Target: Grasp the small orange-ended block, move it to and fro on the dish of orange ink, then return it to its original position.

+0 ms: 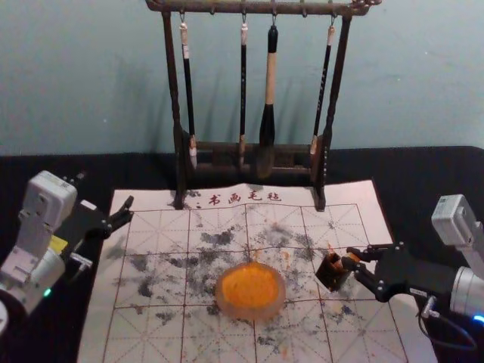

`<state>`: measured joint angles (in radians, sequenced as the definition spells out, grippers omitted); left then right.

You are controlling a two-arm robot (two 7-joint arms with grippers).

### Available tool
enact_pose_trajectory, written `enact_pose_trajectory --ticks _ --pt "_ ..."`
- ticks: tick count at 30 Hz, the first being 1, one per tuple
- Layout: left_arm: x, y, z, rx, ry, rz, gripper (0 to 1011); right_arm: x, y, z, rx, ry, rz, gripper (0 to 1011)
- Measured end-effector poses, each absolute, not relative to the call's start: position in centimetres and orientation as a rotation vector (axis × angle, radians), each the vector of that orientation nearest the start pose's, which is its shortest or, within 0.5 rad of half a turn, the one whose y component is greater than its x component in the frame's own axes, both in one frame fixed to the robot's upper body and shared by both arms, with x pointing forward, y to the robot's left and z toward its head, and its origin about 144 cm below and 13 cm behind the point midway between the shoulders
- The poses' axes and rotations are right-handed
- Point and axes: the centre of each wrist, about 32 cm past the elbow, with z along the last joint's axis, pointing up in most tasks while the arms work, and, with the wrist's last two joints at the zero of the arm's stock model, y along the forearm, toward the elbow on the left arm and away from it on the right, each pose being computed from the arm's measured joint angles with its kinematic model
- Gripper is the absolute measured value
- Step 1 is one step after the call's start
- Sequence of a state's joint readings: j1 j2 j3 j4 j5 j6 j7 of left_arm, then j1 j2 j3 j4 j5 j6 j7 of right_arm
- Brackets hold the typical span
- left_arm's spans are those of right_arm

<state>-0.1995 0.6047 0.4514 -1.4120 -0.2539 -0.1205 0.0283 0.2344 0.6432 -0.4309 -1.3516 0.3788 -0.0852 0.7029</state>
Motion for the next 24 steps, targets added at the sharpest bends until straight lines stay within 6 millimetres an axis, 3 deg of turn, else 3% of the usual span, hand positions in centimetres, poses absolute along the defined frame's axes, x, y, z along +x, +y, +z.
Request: enact_pose_trajectory --ticks 24 --pt "48.9 31.0 114.0 0.304 -0.285 1.248 1001 48.7 -34.4 116.7 -0.330 -0.118 -0.573 107"
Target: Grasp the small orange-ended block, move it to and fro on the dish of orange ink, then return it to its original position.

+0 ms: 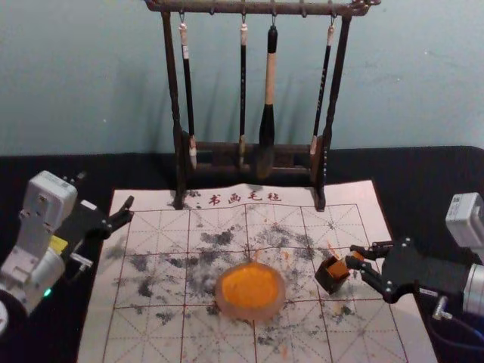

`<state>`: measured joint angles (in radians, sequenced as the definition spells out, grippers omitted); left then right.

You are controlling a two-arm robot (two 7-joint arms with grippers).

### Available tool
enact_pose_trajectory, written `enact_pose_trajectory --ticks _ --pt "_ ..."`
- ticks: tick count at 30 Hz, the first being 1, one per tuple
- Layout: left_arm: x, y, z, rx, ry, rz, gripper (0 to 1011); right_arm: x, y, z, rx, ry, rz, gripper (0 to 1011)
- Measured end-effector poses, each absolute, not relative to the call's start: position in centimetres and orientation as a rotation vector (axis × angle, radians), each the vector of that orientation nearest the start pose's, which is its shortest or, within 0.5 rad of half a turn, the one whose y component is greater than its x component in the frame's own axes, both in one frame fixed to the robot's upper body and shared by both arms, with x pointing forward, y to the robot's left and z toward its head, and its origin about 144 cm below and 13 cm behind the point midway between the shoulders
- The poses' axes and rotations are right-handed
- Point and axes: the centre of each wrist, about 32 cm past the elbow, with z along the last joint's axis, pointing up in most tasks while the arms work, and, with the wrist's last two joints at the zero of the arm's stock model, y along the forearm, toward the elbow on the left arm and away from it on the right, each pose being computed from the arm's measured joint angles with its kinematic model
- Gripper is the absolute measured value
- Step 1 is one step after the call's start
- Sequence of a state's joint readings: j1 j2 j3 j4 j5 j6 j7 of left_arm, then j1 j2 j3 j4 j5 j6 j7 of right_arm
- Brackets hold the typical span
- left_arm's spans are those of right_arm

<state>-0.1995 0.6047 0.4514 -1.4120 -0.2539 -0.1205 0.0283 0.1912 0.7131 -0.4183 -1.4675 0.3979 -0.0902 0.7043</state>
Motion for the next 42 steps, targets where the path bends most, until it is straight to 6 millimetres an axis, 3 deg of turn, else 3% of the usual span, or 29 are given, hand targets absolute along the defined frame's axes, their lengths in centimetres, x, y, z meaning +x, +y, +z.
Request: enact_pose_trajectory --ticks 24,42 --pt "48.9 31.0 114.0 0.304 -0.285 1.248 1001 49.5 -34.2 119.4 -0.335 -0.227 -0.610 107" --pt "48.9 31.0 114.0 0.304 -0.285 1.248 1001 51.9 -30.6 119.6 -0.321 -0.225 -0.509 107"
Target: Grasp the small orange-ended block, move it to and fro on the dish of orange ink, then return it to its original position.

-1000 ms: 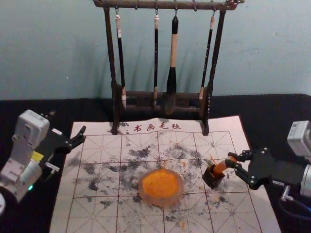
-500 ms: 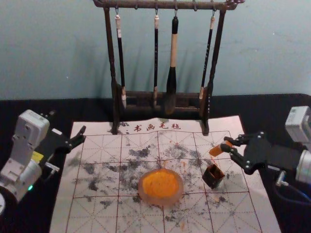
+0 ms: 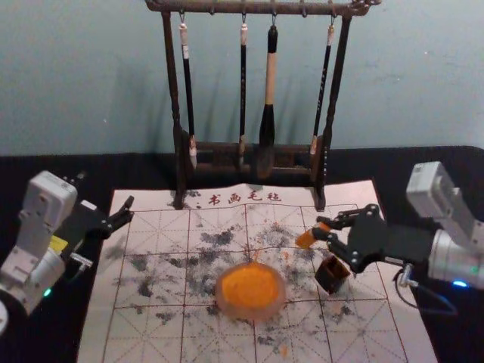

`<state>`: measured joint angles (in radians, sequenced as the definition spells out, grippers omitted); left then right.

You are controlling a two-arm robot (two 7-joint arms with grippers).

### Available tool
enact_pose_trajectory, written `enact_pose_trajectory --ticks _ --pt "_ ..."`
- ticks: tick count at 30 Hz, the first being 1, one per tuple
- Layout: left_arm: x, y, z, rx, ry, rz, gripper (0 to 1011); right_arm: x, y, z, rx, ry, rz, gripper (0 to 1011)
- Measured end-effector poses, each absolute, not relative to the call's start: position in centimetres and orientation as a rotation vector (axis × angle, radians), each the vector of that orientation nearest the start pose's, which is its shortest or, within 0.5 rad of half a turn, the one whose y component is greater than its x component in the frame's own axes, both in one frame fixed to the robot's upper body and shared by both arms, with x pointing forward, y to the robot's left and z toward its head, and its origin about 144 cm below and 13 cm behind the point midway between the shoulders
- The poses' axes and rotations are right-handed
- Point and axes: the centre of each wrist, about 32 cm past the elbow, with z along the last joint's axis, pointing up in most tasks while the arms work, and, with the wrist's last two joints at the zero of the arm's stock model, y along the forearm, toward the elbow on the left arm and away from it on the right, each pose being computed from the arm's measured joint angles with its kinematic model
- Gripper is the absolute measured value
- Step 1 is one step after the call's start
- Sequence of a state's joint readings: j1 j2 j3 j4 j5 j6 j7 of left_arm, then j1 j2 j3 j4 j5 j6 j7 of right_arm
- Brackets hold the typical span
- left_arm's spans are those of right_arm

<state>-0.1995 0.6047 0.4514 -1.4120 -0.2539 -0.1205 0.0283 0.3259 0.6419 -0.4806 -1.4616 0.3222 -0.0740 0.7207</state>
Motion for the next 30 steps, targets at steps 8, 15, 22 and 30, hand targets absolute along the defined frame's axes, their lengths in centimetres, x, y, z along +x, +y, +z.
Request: enact_pose_trajectory --ticks 8,15,22,30 --pt "48.9 31.0 114.0 0.304 -0.285 1.248 1001 52.2 -28.9 119.8 -0.372 -0.235 -0.438 107" --pt "48.9 31.0 114.0 0.304 -0.285 1.248 1001 52.3 -27.6 120.4 -0.423 -0.248 -0.376 107" --pt "48.9 31.0 114.0 0.304 -0.285 1.248 1001 52.4 -26.4 120.4 -0.472 -0.248 -0.331 107" --pt "48.9 31.0 114.0 0.304 -0.285 1.248 1001 52.5 -25.3 120.3 -0.506 -0.243 -0.296 107"
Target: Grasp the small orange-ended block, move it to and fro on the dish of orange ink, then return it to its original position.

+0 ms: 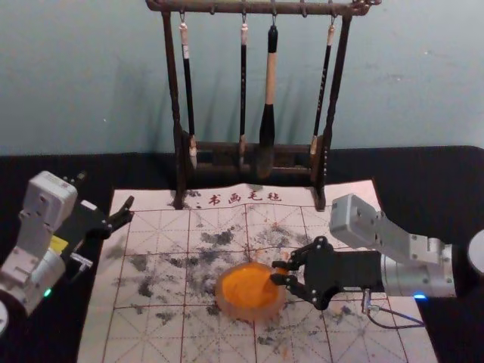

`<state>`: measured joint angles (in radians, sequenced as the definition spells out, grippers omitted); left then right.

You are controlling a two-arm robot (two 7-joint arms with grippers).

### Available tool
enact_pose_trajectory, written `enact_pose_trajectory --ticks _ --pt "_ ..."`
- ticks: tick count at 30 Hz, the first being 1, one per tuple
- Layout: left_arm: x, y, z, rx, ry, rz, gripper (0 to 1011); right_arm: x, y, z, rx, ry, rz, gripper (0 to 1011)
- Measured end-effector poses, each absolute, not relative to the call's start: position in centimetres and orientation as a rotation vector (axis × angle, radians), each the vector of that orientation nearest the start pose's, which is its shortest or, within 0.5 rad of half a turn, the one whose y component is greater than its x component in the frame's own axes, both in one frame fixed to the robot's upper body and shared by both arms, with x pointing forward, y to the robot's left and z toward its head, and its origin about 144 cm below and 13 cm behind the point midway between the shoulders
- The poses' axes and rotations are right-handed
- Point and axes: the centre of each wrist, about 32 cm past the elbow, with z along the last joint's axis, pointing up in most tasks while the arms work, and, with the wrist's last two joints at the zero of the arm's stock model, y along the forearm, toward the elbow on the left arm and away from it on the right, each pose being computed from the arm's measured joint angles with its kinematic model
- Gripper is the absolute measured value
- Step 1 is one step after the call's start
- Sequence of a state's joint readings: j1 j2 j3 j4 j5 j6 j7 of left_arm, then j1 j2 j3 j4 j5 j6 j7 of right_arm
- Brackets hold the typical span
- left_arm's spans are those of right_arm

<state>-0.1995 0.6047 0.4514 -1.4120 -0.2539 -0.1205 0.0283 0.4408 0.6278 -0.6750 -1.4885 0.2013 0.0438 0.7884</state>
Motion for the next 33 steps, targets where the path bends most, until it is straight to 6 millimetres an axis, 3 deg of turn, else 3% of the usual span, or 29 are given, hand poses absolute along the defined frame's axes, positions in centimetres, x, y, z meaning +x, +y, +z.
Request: enact_pose_trajectory --ticks 33 --pt "48.9 31.0 114.0 0.304 -0.285 1.248 1002 54.1 -22.6 120.0 -0.550 -0.242 -0.244 107"
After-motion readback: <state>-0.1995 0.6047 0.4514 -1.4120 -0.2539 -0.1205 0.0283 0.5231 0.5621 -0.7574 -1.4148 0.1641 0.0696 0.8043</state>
